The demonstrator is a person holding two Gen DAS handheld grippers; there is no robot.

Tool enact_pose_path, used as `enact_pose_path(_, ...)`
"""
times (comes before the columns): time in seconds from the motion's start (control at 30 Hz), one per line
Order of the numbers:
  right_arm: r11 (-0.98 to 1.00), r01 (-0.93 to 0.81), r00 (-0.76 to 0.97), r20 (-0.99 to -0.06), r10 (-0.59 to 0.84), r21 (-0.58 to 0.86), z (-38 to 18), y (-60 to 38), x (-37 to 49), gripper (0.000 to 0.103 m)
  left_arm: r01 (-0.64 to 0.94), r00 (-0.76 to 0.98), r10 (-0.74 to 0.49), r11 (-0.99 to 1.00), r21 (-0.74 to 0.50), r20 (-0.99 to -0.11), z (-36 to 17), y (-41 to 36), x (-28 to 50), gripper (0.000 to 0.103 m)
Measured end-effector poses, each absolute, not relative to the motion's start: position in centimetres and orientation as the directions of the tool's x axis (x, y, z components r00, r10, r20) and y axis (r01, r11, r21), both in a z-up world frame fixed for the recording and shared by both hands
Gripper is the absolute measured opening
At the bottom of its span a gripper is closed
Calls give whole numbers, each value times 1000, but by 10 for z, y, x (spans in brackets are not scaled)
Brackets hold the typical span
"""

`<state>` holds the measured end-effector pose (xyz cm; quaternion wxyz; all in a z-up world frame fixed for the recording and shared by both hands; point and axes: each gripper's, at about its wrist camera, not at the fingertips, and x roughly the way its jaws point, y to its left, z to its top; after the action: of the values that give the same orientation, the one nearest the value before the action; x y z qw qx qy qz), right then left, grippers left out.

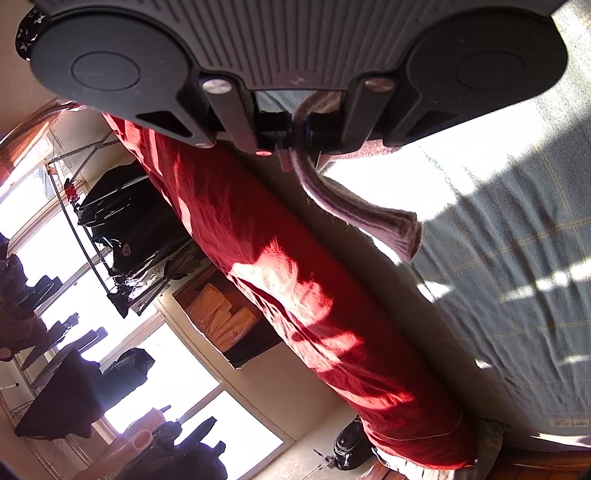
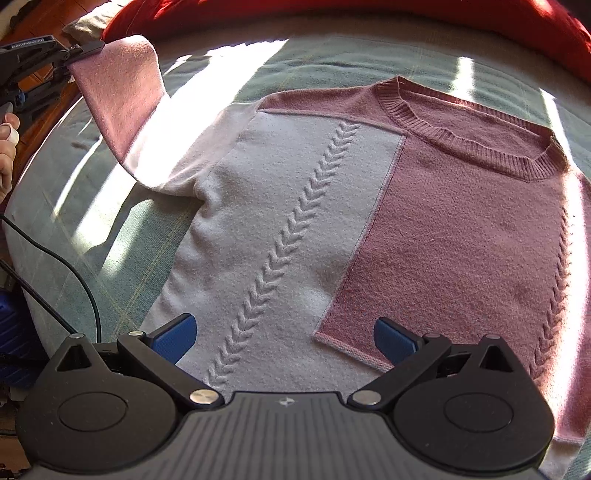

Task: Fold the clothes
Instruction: 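Lift the pink cuff with the left gripper and carry it across the sweater body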

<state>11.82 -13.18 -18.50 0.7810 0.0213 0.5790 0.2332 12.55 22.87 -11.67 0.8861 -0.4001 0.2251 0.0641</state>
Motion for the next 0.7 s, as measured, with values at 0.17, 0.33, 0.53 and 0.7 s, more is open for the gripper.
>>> enact_pose_path(0.17,894,-309,234,-885,402,324,-184,-162,109,103,-262,893,-95,685,-680,-440,-110,194,131,4)
enact_pose_path(0.33,904,-275,242,-887,394,327,-185,-193,99,103,-231,893,-128,691,-684,-432,-106,159,140,4)
enact_pose_path(0.53,917,-237,250,-892,377,321,-187,-225,90,103,-198,891,-170,691,-695,-422,-105,126,149,4)
enact_pose_path(0.7,925,-206,263,-893,366,319,-187,-244,87,103,-174,885,-201,694,-698,-420,-106,104,155,4)
